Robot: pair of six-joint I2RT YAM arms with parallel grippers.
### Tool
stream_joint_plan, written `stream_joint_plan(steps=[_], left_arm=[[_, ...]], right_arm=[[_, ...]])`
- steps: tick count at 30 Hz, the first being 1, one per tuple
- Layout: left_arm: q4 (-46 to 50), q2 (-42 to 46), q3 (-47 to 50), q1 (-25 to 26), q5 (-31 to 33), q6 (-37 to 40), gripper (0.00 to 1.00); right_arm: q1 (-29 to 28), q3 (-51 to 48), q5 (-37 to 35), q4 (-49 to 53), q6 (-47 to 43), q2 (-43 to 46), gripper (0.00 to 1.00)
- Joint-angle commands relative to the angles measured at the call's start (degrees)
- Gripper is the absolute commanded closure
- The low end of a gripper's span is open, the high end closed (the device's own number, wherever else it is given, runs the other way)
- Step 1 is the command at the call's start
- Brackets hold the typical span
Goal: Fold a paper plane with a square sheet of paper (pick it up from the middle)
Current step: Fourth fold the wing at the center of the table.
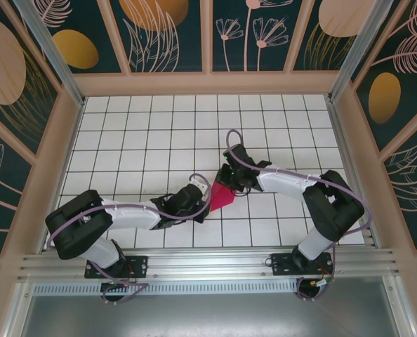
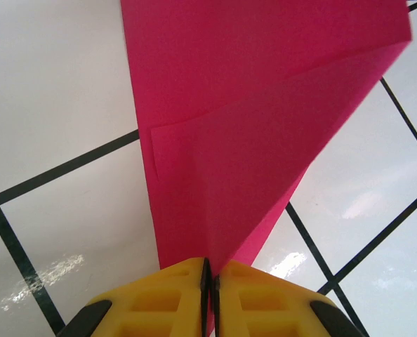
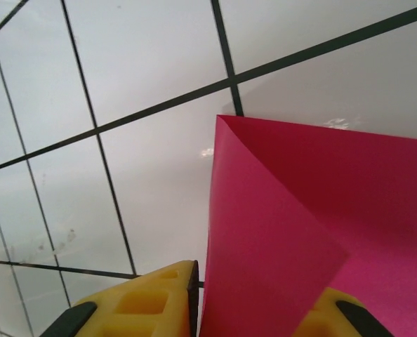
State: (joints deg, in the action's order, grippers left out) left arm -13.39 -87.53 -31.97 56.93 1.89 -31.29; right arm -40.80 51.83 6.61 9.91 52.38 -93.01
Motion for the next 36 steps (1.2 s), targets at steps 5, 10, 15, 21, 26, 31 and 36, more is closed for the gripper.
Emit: stream_joint_plan(steps=[5, 10, 15, 21, 26, 31, 36], left_arm=[[1.81, -1.4, -2.15, 0.03, -1.36, 1.58, 0.87], [1.85, -1.55, -2.22, 0.07, -1.45, 1.63, 0.87], [0.69, -0.96, -1.64, 0.1, -2.0, 0.78, 0.9], [-2.02, -0.87, -1.21, -0.08, -5.23, 0.43, 0.93], [-3.22, -3.48, -2.57, -0.36, -8.91, 0.1, 0.93], [-6.29, -5.2, -2.7, -1.31, -12.77, -1.44, 0.92], [-8.74, -5.52, -1.99, -2.33, -15.16, -3.06, 0.92]], right_arm=[[-0.42, 5.7, -5.54, 8.74, -6.02, -2.81, 0.91], [-1.27, 9.19, -8.21, 13.35, -7.81, -4.67, 0.81], [-1.54, 10.68, -11.57, 15.77, -9.69, -2.73, 0.67], [0.91, 3.77, -9.57, 11.05, -10.37, 7.41, 0.49], [3.59, -4.99, -6.18, 5.51, -10.58, 18.61, 0.47], [3.86, -14.76, 1.57, -3.12, -10.9, 25.7, 0.55], [2.51, -18.66, 6.55, -6.72, -9.72, 24.87, 0.81]])
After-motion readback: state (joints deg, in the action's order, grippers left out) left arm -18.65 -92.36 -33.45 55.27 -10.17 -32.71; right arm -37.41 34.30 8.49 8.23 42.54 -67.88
